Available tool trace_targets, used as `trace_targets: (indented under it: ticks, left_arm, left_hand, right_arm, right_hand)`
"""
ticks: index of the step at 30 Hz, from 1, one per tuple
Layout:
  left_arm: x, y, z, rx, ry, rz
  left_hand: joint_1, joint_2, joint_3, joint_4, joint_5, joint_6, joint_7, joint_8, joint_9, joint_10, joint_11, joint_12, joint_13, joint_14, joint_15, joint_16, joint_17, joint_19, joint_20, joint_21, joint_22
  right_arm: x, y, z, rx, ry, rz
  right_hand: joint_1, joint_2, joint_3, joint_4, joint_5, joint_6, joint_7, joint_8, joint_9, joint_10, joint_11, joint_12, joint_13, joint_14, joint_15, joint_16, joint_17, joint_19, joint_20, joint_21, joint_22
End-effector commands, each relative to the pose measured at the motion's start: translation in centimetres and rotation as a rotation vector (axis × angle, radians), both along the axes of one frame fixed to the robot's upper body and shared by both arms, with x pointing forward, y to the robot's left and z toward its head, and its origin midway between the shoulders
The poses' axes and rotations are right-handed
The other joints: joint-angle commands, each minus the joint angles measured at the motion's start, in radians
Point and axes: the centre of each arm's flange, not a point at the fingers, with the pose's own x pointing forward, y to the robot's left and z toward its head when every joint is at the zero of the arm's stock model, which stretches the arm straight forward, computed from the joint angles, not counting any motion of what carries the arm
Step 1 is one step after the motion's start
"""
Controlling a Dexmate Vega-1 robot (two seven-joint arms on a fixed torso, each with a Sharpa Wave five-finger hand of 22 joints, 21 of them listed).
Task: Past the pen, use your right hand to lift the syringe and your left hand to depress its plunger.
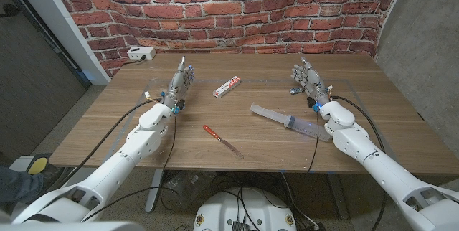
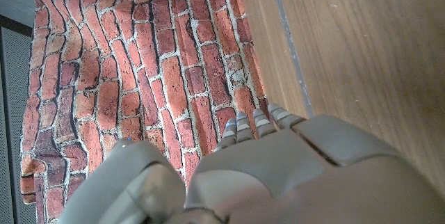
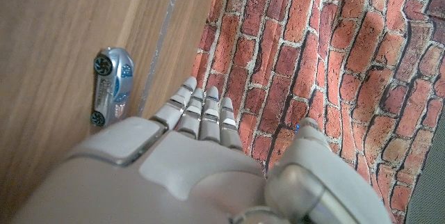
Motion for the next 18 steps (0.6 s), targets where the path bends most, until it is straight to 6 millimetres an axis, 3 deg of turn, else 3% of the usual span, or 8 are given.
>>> trace_targets:
  ticks: [1,12,18]
  left_arm:
    - [-0.7,0.4,-0.2,-0.005,-0.013,-0.023]
    - [-2.6,1.0,0.3,0.021,-0.047,-0.017]
    - [-3.4,1.0,0.7,0.046,-0.066,-0.023]
  left_hand:
    - [0.007,0.001,-0.002,0.007,0.006,-0.002,0.006,0.006,0.005,0.001,0.005,0.004,0.002,-0.014,0.001,0.005,0.002,-0.012,-0.009,0.007,0.006]
    - [0.009,0.004,-0.003,0.006,0.007,0.001,0.007,0.007,0.005,0.003,0.004,0.004,0.002,-0.011,0.0,0.005,0.002,-0.018,-0.007,0.007,0.006]
    - [0.01,0.006,-0.004,0.006,0.008,0.007,0.006,0.009,0.005,0.007,0.005,0.005,0.002,-0.004,-0.001,0.008,0.002,-0.019,-0.007,0.007,0.006]
  right_arm:
    - [-1.7,0.4,-0.1,-0.02,-0.053,-0.016]
    - [-4.1,0.2,-0.2,-0.064,-0.107,-0.052]
    - [-5.4,-0.3,-0.2,-0.104,-0.136,-0.067]
  right_hand:
    - [0.007,-0.001,0.005,-0.001,0.005,0.013,0.001,0.007,0.003,0.01,0.0,0.005,0.004,0.01,-0.003,0.005,0.004,0.005,-0.002,0.004,0.003]
    - [-0.008,-0.015,-0.007,-0.001,0.003,0.052,-0.02,0.02,0.005,0.015,-0.006,0.004,0.005,0.014,-0.009,0.005,0.006,0.007,-0.001,-0.001,0.003]
    - [-0.01,-0.022,-0.011,-0.004,0.003,0.022,-0.017,0.007,0.006,0.012,-0.01,0.002,0.005,0.013,-0.011,0.003,0.006,0.007,0.0,-0.004,0.003]
